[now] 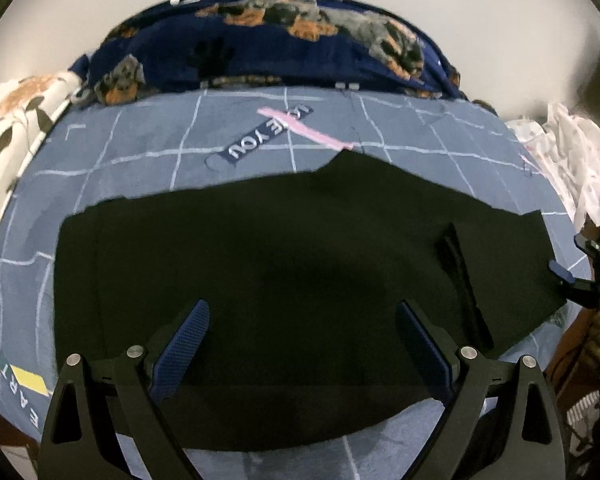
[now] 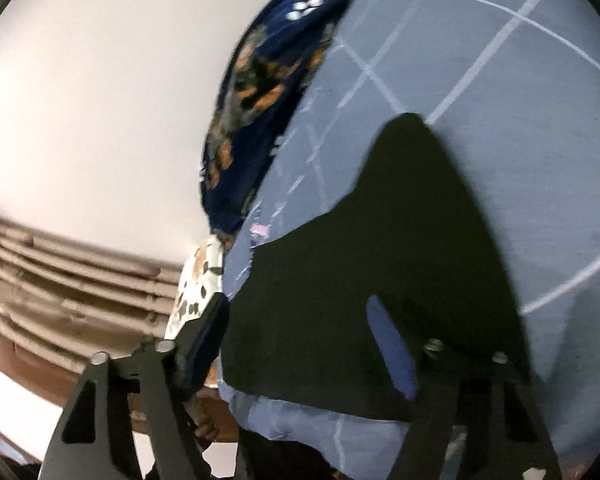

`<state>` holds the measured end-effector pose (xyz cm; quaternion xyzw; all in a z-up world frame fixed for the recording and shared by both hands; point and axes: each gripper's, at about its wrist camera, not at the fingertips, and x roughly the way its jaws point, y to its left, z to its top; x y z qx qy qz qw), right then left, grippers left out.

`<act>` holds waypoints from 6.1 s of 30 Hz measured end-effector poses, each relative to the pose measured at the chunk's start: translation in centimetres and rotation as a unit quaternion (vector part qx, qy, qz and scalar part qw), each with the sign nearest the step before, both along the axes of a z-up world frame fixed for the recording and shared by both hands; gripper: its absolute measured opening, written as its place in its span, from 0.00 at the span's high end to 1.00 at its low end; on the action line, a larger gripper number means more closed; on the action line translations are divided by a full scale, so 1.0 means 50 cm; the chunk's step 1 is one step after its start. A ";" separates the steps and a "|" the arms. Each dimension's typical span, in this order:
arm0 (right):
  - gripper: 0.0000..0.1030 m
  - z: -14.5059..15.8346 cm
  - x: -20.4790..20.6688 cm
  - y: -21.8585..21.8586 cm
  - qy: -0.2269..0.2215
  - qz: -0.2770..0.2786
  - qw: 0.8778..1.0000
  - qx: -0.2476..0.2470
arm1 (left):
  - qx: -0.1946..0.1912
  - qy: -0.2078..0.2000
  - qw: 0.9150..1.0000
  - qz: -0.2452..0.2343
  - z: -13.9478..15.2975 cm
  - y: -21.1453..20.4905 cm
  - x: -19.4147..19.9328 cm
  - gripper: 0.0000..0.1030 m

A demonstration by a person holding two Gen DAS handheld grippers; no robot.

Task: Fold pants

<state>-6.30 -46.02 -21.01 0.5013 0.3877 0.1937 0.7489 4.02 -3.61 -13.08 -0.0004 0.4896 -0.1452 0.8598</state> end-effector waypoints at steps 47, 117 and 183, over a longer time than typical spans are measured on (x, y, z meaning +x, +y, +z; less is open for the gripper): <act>0.32 0.068 0.051 0.262 0.009 0.121 0.992 -0.017 | -0.089 0.113 0.987 -0.075 -0.095 0.316 0.100 0.15; 0.83 0.040 0.114 0.429 0.004 0.194 0.975 -0.106 | -0.190 0.072 0.978 -0.034 -0.047 0.101 0.005 0.51; 0.79 0.002 -0.081 -0.126 0.057 -0.037 0.996 -0.066 | -0.122 0.134 0.974 -0.134 -0.077 -0.211 -0.008 0.32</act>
